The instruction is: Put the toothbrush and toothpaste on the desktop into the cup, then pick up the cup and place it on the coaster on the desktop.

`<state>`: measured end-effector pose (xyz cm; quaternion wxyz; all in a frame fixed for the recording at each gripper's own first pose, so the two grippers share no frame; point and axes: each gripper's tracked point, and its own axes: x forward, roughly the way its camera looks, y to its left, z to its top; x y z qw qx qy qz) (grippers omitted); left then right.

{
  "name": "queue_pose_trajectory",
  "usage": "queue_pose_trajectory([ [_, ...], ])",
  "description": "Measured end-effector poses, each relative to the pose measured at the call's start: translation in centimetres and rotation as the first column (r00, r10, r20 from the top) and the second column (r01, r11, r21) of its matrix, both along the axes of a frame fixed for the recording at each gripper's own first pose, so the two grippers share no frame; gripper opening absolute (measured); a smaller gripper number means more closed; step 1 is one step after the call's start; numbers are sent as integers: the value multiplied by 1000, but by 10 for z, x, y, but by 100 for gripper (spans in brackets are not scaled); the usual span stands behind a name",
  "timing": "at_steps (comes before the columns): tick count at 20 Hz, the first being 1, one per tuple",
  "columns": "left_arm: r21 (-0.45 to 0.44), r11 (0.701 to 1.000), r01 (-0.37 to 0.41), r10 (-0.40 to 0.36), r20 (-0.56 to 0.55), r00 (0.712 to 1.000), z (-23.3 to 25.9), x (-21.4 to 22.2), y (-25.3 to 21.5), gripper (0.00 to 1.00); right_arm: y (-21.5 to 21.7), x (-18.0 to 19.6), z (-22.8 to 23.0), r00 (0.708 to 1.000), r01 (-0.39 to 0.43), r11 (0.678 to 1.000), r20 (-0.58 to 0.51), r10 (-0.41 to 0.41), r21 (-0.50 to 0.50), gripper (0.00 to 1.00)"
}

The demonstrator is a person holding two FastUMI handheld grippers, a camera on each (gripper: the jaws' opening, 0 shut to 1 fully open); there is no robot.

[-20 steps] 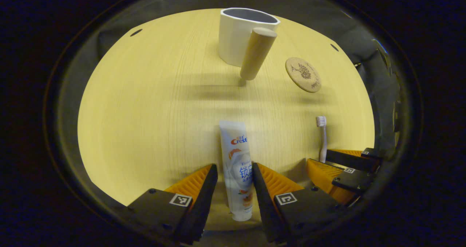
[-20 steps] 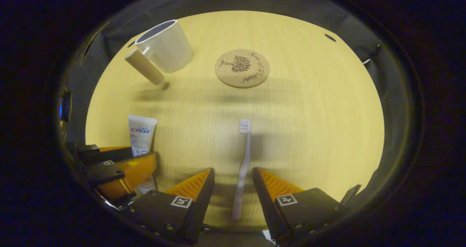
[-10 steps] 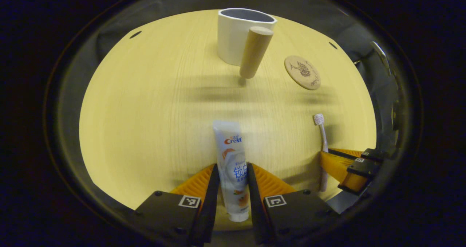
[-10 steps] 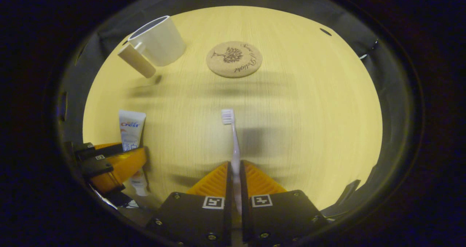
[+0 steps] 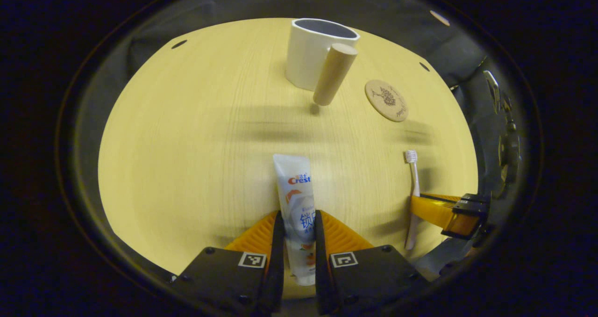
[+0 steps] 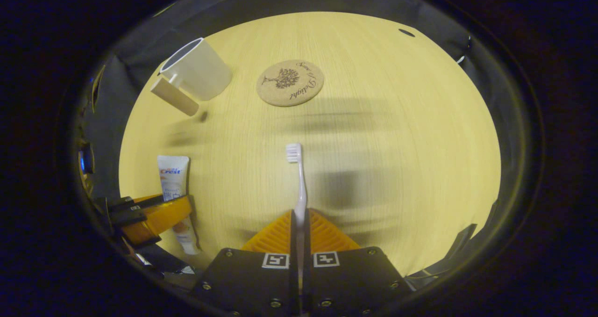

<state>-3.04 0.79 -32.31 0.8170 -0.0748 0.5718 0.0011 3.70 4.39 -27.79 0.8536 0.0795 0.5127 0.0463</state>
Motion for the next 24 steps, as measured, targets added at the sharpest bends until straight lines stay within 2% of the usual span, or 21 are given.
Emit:
queue_pose_trajectory([
  [3, 6, 1000, -6, 6, 89, 996, 16, 10, 4, 37, 3, 2, 14, 998, 0, 999, 62, -3, 38, 5],
  [6, 12, 1000, -18, 15, 195, 981, 41, 24, 9, 34, 9, 5, 32, 991, -2, 995, 131, -12, 102, 5],
  [10, -16, 998, -55, 58, 327, 943, 77, 39, 17, 36, 8, 11, 57, 971, -8, 990, 237, -26, 141, 5],
  [14, -24, 997, -78, 80, 451, 889, 116, 52, 27, 35, 8, 14, 83, 943, -23, 985, 330, -35, 170, 4],
  [16, -37, 996, -85, 92, 511, 855, 133, 63, 39, 34, 6, 16, 97, 923, -35, 986, 383, -30, 162, 4],
  [18, -34, 995, -88, 92, 584, 807, 149, 73, 51, 34, 4, 19, 108, 903, -45, 987, 428, -26, 154, 4],
  [21, -7, 995, -102, 78, 699, 711, 192, 82, 69, 34, 4, 23, 125, 877, -52, 984, 479, -38, 172, 4],
  [24, -21, 993, -120, 92, 780, 619, 240, 93, 74, 34, 3, 24, 135, 859, -53, 983, 510, -44, 174, 4],
])
